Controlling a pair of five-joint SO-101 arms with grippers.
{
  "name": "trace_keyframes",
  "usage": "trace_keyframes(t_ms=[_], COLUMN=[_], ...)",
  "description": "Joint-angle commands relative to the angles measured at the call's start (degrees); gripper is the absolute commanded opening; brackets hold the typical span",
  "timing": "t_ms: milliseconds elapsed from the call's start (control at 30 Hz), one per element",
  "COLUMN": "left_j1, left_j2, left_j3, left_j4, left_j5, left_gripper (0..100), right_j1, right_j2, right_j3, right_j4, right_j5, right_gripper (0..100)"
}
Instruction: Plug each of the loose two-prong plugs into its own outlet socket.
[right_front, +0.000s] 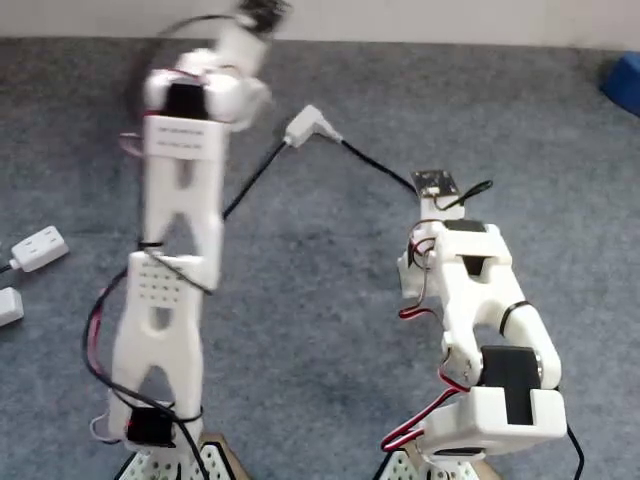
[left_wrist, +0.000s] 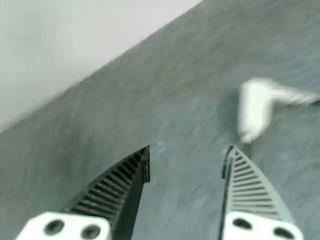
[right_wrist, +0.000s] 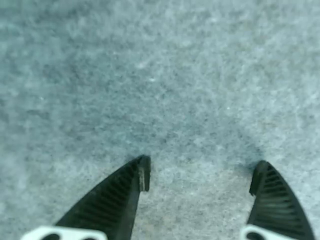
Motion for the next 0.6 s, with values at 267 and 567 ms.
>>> trace_keyframes(t_ms=[267,567], left_j1=[-35.2,-44.3], left_j2=[-2.0,-18.7], left_j3=[9.7,44.3], left_j4=[13.4,13.4], left_j5=[2.4,-14.9], left_gripper=[22,22], right_j1=[-3.6,-3.5], right_j2=[-2.0,-1.9], right_j3=[0.4,0.5], right_j4=[-0.3,-0.4], right_j5=[0.1,0.1], right_gripper=[31.4,31.4])
